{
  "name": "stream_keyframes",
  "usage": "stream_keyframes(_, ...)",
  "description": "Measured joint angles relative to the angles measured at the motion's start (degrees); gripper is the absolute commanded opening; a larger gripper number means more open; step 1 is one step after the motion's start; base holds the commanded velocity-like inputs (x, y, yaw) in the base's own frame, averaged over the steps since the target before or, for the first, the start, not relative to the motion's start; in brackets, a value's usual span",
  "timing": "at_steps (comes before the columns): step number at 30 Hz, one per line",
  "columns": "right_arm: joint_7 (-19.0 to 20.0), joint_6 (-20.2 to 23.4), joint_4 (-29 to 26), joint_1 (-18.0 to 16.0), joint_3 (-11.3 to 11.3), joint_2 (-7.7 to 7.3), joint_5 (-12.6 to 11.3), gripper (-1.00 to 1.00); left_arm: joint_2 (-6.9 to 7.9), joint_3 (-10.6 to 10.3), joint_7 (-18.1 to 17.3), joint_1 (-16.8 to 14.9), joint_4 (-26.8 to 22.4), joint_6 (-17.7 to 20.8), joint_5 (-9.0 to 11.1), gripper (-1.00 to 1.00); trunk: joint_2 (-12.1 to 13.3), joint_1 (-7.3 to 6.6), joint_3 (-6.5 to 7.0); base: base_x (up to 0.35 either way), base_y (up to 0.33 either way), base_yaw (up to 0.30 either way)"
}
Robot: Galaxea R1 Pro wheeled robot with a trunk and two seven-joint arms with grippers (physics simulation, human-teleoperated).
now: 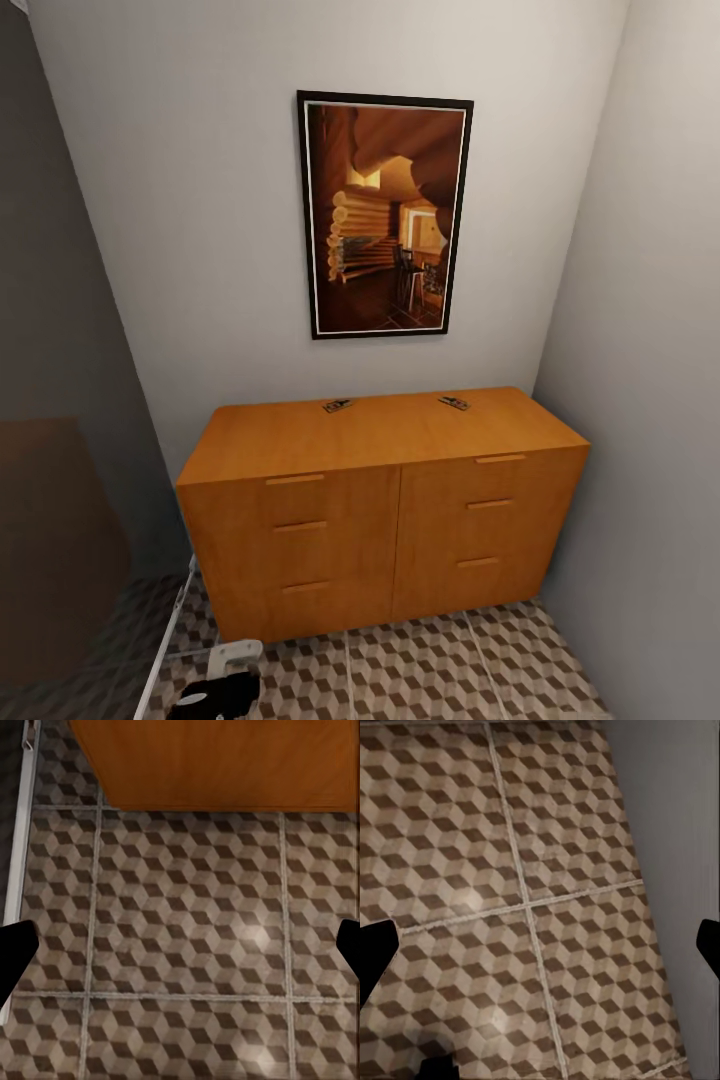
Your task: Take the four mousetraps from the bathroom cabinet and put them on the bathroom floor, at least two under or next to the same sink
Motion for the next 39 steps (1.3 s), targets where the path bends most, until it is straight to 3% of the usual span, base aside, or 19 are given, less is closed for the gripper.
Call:
stream_keyframes(7,0.07,10.92,-16.80,0.01,-0.04,-0.09,0.06,1.00,-0.56,-0.44,-0.36,-0.09,-10.89,10.23,-0.02,1.00,0.00,0.00,0.00,0.000,0.000,0.000)
stream_keyframes(12,0.17,18.36,-27.68,0.17,-0.06,-0.11,-0.14,1.00,-2.21,-1.05,-0.56,-0.29,-20.62,15.15,0.00,1.00,0.00,0.00,0.00,0.000,0.000,0.000)
stream_keyframes(15,0.23,23.75,-33.00,-0.51,-0.06,-0.10,-0.14,1.00,-3.91,-2.96,-0.57,-0.55,-28.52,17.92,-0.29,1.00,0.00,0.00,0.00,0.000,0.000,0.000)
stream_keyframes(19,0.24,28.17,-35.59,-3.66,-0.06,-0.10,-0.14,1.00,-4.96,-6.11,-0.58,-2.78,-34.40,19.60,-1.39,1.00,0.00,0.00,0.01,0.000,0.000,0.000)
stream_keyframes(26,0.19,33.61,-36.93,-12.33,-0.06,-0.09,0.09,1.00,-7.02,-11.45,-0.52,-12.11,-38.26,21.65,-4.36,1.00,0.00,0.00,0.01,0.000,0.000,0.000)
stream_keyframes(28,0.10,35.84,-37.11,-16.54,-0.05,-0.09,0.22,1.00,-7.67,-12.45,-0.27,-16.97,-38.85,23.10,-5.12,1.00,0.01,0.00,0.03,0.000,0.000,0.000)
stream_keyframes(35,-0.21,41.17,-36.84,-27.61,-0.02,0.01,0.16,1.00,-8.28,-13.22,-0.09,-30.58,-38.51,26.22,-5.14,1.00,0.00,0.00,0.01,0.000,0.000,0.000)
stream_keyframes(39,-0.32,43.45,-36.26,-33.52,0.05,0.29,0.10,1.00,-8.35,-13.30,-0.07,-37.70,-35.71,28.22,-5.03,1.00,0.00,0.00,0.01,0.000,0.000,0.000)
